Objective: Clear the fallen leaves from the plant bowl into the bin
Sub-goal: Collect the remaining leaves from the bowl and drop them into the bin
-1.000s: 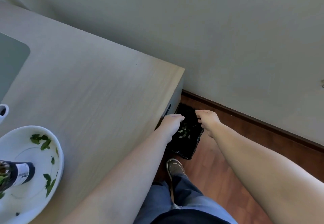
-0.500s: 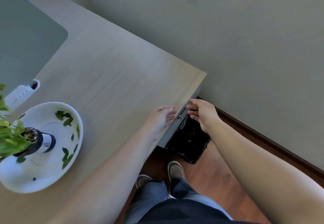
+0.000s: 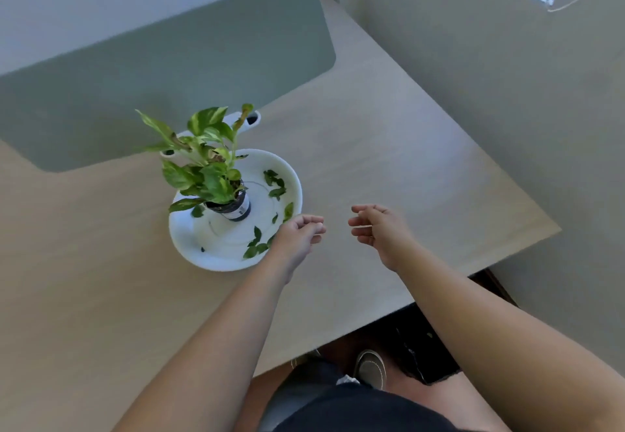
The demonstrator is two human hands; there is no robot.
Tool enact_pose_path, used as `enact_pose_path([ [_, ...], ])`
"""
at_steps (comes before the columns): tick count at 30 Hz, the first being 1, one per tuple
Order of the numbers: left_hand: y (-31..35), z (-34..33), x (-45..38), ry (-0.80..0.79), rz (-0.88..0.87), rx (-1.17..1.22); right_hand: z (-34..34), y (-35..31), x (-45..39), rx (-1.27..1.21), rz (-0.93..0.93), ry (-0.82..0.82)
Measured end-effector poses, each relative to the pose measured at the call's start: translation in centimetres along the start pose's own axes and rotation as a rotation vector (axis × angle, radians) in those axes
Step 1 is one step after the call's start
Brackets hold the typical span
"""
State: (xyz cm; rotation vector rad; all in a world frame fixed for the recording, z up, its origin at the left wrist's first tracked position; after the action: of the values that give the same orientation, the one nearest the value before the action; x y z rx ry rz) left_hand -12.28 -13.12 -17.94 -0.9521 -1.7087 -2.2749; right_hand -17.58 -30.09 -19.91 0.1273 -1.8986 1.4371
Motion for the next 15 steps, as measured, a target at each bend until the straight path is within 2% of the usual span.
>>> enact_pose_path([
  [6,-1.5,10.1,0.2,0.235,-0.036,-0.212,-7.3,-0.8,-0.9,0.233,0.042,-0.104],
  [8,-2.0,13.0,-0.1,0.294,-0.021,-0.422,-8.9,-1.2,-1.0,0.366,0.086,-0.113],
  [12,-3.2,18.0,-0.8,0.359,0.105,-1.106,-11.8,-2.0,-1.5,0.689,0.203,-0.118],
  [15,-4.3,19.4,-1.3,0.305,0.182,-1.231,-13.9,-2.5,-2.1,1.01,0.37,-0.132],
])
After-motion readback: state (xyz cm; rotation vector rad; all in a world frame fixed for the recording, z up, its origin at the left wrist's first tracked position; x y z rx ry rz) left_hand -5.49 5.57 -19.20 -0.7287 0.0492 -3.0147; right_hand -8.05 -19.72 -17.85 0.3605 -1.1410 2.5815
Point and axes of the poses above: each hand's wrist, its own x-axis away from the middle knuckle, its own z-axis out of the back of the hand, y = z × x, the point moved 6 cm from there along -x, towards the middle knuckle, and after that the axes turned 2 degrees about x, right-handed, at the moved point
